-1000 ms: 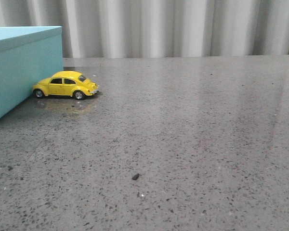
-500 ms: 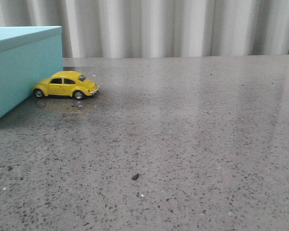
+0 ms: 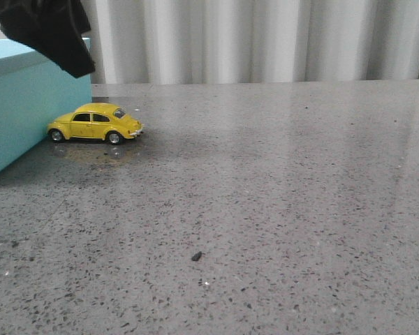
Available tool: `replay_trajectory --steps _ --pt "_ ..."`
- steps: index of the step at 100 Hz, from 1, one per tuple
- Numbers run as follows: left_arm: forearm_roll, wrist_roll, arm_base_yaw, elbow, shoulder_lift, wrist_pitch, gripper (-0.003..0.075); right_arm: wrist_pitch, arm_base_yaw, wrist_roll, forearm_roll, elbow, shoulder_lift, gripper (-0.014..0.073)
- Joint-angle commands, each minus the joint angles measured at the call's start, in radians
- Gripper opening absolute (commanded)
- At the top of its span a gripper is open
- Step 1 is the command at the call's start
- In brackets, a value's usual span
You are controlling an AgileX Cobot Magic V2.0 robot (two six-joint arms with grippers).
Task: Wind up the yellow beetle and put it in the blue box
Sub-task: 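Lower the left gripper and close it around the beetle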
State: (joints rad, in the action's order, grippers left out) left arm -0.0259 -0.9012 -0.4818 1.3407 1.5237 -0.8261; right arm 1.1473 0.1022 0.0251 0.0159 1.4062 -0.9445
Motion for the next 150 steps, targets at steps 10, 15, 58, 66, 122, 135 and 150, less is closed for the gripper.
replay_trajectory --steps 10,15,58,66,122,135,150 --pt "-0.002 -0.034 -0.009 0.035 0.005 0.095 0.0494 -0.059 -0.001 -0.011 -0.004 0.018 0.012 -0.0061" --pt "0.012 -0.034 -0.009 0.035 0.017 0.095 0.0494 -0.059 -0.001 -0.011 -0.004 0.017 0.012 -0.0061" --pt "0.116 -0.033 -0.009 0.035 0.119 0.115 0.0494 -0.059 -0.001 -0.011 -0.004 0.017 0.012 -0.0061" --pt "0.154 -0.034 -0.009 0.035 0.132 0.115 0.0494 -0.059 -0.001 -0.011 -0.004 0.017 0.012 -0.0061" --pt "0.2 -0.06 -0.009 0.037 0.177 0.131 0.0493 -0.061 -0.001 -0.011 -0.004 0.017 0.012 -0.0061" --pt "0.178 -0.078 -0.009 0.037 0.177 0.131 0.0492 -0.061 -0.001 -0.011 -0.004 0.017 0.012 -0.0061" --pt "0.165 -0.086 -0.009 0.037 0.18 0.132 0.0492 -0.061 -0.001 -0.011 -0.004 0.017 0.012 -0.0061"
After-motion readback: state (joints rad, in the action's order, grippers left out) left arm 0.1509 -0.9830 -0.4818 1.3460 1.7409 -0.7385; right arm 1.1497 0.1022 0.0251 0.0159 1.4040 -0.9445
